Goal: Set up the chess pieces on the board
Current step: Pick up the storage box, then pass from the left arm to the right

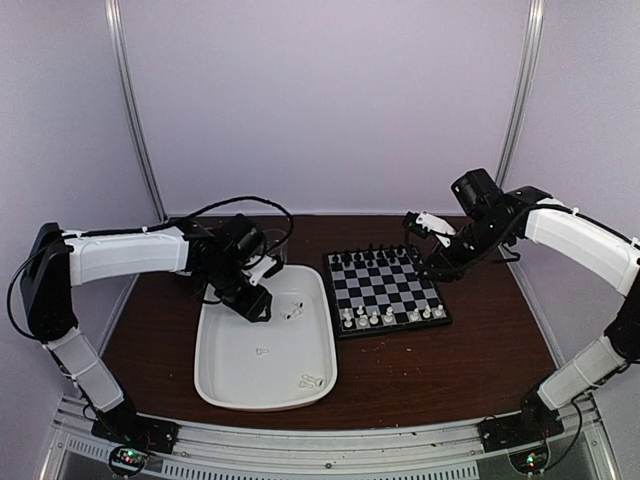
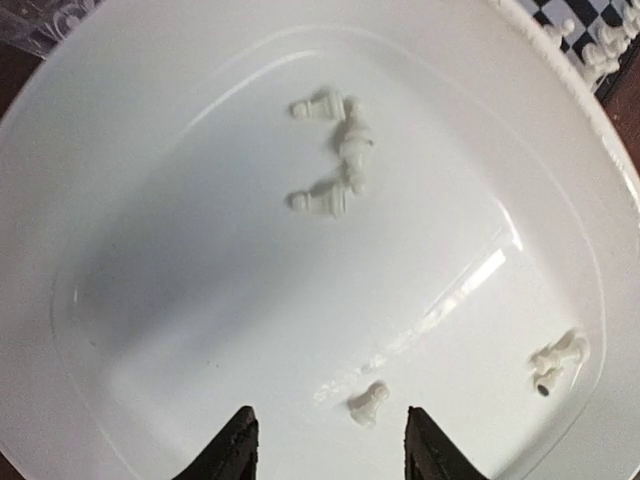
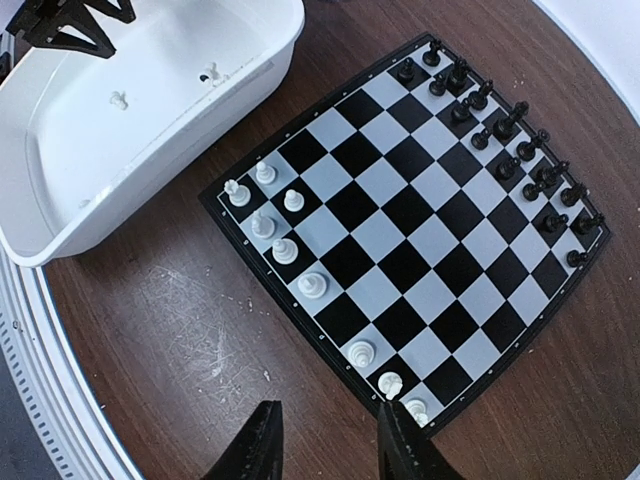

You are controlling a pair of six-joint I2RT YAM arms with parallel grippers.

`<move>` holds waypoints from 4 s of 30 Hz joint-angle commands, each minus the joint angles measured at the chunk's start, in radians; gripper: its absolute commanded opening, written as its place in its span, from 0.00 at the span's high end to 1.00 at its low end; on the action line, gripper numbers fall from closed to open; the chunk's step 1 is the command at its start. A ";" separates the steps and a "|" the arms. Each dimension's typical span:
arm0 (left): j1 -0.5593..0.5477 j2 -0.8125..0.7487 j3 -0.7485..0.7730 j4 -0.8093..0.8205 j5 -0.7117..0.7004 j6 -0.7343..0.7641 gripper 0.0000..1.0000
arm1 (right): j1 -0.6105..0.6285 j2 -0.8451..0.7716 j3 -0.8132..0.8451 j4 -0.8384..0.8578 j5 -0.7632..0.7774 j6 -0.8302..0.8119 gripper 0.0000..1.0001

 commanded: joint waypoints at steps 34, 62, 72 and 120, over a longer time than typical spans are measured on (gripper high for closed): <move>-0.080 0.169 -0.056 -0.048 -0.008 0.544 0.69 | -0.036 -0.021 -0.022 0.039 -0.092 -0.033 0.63; -0.056 0.053 -0.024 -0.042 0.065 0.451 0.93 | -0.036 -0.018 0.012 0.022 -0.100 -0.018 0.64; -0.036 -0.167 -0.030 0.303 0.321 0.127 0.91 | 0.057 0.110 0.215 -0.063 -0.165 -0.020 0.61; -0.080 -0.132 -0.140 0.781 0.513 -0.178 0.88 | 0.317 0.452 0.562 -0.041 -0.364 0.220 0.74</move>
